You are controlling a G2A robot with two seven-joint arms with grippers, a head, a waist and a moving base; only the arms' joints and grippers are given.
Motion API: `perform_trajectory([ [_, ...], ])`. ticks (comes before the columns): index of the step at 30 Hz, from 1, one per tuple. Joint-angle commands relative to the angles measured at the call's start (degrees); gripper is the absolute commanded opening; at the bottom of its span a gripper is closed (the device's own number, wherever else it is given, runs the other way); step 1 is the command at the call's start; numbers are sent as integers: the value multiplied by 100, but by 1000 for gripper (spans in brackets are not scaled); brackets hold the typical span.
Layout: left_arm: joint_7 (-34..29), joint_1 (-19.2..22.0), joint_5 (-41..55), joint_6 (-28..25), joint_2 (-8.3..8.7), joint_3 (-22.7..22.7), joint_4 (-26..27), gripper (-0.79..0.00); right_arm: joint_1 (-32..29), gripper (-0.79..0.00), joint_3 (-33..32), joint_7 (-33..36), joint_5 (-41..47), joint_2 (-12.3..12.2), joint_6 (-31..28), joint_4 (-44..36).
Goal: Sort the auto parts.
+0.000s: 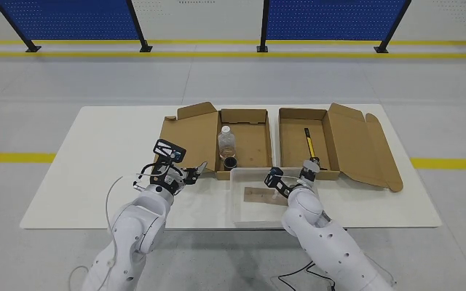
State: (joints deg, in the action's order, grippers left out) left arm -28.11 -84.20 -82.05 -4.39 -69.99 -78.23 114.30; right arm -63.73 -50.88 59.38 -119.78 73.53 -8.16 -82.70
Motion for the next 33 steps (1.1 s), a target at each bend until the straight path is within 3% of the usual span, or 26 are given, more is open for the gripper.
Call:
perform_trajectory([
  [1, 0, 0, 0, 0, 0, 0, 0, 0, 1, 0, -8, -23, -7, 21, -15, 43],
  [23, 0, 0, 0, 0, 0, 0, 0, 0, -288, 0, -195, -33, -154, 156, -447, -346],
  [33, 0, 0, 0, 0, 0, 0, 0, 0, -653, 0, -720, -241, 241, 149, -297, -1314],
])
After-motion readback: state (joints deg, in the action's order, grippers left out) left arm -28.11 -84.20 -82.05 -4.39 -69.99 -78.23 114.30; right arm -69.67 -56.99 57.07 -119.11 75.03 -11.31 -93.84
